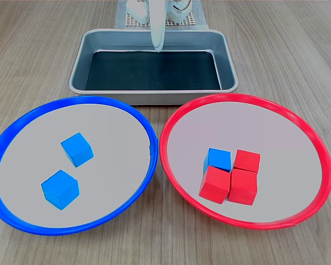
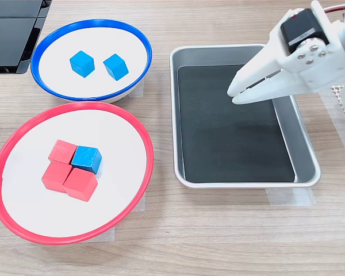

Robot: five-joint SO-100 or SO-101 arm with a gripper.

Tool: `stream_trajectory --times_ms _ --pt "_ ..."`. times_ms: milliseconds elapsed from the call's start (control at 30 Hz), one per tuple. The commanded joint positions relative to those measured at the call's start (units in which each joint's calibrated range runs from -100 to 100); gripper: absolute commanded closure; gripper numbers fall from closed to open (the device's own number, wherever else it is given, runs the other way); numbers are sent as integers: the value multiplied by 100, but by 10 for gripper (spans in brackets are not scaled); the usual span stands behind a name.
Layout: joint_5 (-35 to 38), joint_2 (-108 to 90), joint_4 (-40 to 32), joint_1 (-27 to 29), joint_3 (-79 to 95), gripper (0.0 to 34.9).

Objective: Relocate any blue block in the red dish to the blue dish, correcting any misplacements.

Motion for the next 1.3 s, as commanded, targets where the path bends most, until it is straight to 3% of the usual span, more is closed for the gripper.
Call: stream_trajectory --times_ms 0,200,233,467,800,1133,1267 --pt "29 -8 -288 -15 54 349" --pt "537 324 -1055 211 -28 349" --pt "684 580 -1410 240 -228 349" --pt "889 2448 -2104 334 -1903 349" --pt "376 6704 -1451 202 -5708 343" --pt "73 8571 -907 -127 -7547 293" --pt "-142 9348 -676 -495 -8612 293"
